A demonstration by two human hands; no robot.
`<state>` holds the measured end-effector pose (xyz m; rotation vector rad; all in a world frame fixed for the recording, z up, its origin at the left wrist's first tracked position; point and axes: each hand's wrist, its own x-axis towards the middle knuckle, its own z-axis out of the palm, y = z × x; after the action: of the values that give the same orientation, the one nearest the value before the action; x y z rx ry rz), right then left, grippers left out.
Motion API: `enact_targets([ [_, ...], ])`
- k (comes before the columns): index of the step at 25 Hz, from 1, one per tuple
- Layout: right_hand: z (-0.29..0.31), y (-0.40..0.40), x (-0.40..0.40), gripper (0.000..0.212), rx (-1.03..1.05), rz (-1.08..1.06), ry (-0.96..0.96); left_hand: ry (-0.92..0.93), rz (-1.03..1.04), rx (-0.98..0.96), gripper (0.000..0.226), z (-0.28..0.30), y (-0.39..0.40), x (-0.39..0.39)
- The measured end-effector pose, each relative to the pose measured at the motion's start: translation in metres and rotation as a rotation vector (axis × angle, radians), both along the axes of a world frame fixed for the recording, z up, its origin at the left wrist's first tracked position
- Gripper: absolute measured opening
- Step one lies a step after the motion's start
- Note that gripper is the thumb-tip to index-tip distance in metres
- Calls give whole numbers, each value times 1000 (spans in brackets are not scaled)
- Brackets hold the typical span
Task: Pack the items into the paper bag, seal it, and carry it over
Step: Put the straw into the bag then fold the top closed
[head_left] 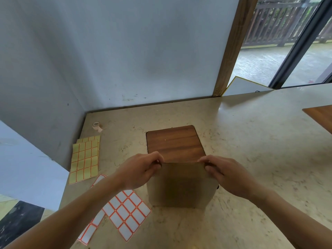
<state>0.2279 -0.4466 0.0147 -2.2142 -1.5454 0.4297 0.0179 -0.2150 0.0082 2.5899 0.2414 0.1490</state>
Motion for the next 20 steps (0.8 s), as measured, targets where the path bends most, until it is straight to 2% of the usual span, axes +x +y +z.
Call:
enact_targets([
  [3,-8,2,-8,43,18,5,-66,-27,33,-38,29,-9,-9,2],
  [7,-12,0,-13,39,47,25,-263,-58,75,76,35,-23,-12,3],
  [10,-13,1,-19,39,28,79,-339,-36,97,70,30,-32,-15,3],
  [12,-13,2,-23,40,25,149,-401,-8,113,52,35,-36,-16,2],
  [16,-13,2,-28,33,36,132,-362,27,29,207,56,-41,-20,-2],
  [20,-16,7,-29,31,13,154,-300,-13,-20,342,48,-34,-23,-1],
])
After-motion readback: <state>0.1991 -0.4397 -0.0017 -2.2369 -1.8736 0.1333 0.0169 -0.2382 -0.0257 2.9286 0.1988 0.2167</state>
